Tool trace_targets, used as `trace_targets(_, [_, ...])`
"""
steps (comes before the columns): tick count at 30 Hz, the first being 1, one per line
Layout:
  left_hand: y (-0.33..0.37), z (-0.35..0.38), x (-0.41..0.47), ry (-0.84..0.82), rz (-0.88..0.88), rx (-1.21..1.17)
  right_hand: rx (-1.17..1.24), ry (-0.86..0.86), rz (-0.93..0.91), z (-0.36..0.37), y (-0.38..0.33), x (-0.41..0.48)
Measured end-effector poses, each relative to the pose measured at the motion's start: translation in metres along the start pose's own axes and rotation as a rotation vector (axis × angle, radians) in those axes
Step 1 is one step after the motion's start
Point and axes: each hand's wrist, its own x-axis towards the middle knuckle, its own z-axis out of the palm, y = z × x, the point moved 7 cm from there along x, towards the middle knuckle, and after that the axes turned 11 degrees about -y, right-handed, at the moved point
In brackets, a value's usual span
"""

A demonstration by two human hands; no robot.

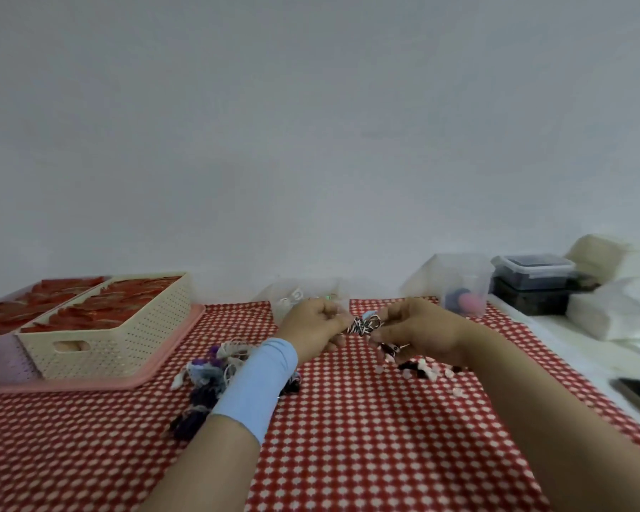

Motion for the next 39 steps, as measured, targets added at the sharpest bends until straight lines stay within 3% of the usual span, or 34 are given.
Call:
trace_targets(6, [-0.015,0.025,0.001,-0.061,-0.039,0.436,-0.333,0.048,0.147,-0.003,0.011,-0.012])
trace_targets(11, [-0.035,0.022,-0.001,-0.048,-0.174,0.557,-0.338,0.169,0.094,-0.016,0.019,-0.012])
trace_targets(15, [-0.041,0.019,-0.001,-0.042,-0.213,0.625,-0.565,0.324,0.096,-0.030,0.027,-0.011])
trace_targets(21, [-0.006,0.027,0.000,0.103,0.104,0.755,-0.704,0.250,0.218,-0.025,0.037,-0.005])
trace_targets(23, [0.000,0.043,0.003,0.047,0.188,0.811,-0.758,0.232,0.239,-0.022,0.037,-0.003])
trace_targets(27, [-0.010,0.066,0.011,-0.103,0.163,0.898,-0.860,0.227,0.251,-0.019,0.038,-0.002])
trace_targets(33, [-0.014,0.065,0.009,-0.077,0.172,0.797,-0.815,0.285,0.149,-0.020,0.031,-0.007])
trace_targets(39, [-0.017,0.052,-0.001,-0.015,0.161,0.499,-0.472,0.387,0.002,-0.018,0.027,-0.012])
